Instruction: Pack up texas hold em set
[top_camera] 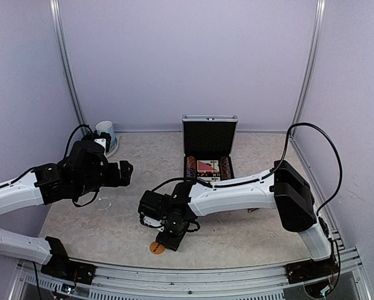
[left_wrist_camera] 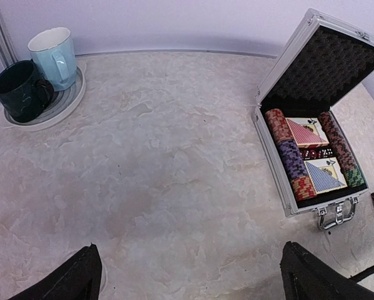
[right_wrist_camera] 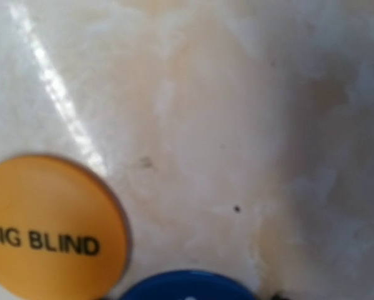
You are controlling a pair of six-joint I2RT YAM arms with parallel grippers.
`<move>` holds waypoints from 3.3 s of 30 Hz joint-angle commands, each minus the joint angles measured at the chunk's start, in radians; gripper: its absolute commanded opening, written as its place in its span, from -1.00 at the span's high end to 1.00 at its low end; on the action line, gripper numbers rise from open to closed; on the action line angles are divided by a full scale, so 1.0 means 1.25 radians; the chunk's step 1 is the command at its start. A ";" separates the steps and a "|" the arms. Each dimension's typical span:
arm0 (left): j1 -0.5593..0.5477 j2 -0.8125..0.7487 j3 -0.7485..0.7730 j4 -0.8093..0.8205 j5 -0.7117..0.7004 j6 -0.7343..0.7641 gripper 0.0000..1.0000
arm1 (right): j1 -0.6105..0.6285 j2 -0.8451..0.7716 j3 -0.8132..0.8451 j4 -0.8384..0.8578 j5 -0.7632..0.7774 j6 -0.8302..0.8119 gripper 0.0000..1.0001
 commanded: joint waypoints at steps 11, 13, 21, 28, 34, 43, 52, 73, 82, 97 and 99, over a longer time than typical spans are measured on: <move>0.006 -0.003 0.001 0.019 0.005 0.001 -0.98 | -0.016 0.006 -0.071 0.003 0.070 0.014 0.06; 0.006 -0.005 0.000 0.019 0.005 0.001 -0.98 | -0.029 -0.012 -0.074 0.010 0.076 0.018 0.06; 0.006 -0.009 -0.004 0.018 0.005 0.000 -0.98 | -0.081 -0.093 -0.087 0.052 0.102 0.034 0.08; 0.006 -0.009 -0.008 0.020 0.006 0.000 -0.98 | -0.130 -0.140 -0.093 0.059 0.112 0.042 0.08; 0.006 -0.007 -0.007 0.020 0.007 0.002 -0.98 | -0.144 -0.139 -0.086 0.045 0.053 0.027 0.00; 0.006 -0.006 -0.006 0.022 0.008 0.001 -0.98 | -0.118 -0.063 -0.051 -0.025 -0.008 0.000 -0.45; 0.007 -0.006 -0.008 0.022 0.008 0.001 -0.98 | -0.118 -0.009 0.009 -0.086 -0.036 -0.026 -0.47; 0.013 -0.005 -0.003 0.023 0.008 0.009 -0.98 | -0.090 0.087 0.087 -0.168 0.008 -0.030 -0.15; 0.015 -0.006 0.004 0.023 0.011 0.010 -0.98 | -0.093 0.058 0.103 -0.154 0.045 -0.021 0.05; 0.015 -0.006 0.000 0.025 0.013 0.008 -0.98 | -0.157 -0.042 0.105 -0.101 0.069 0.007 0.06; 0.015 -0.004 -0.003 0.031 0.017 0.008 -0.98 | -0.167 -0.054 0.100 -0.090 0.070 0.009 0.06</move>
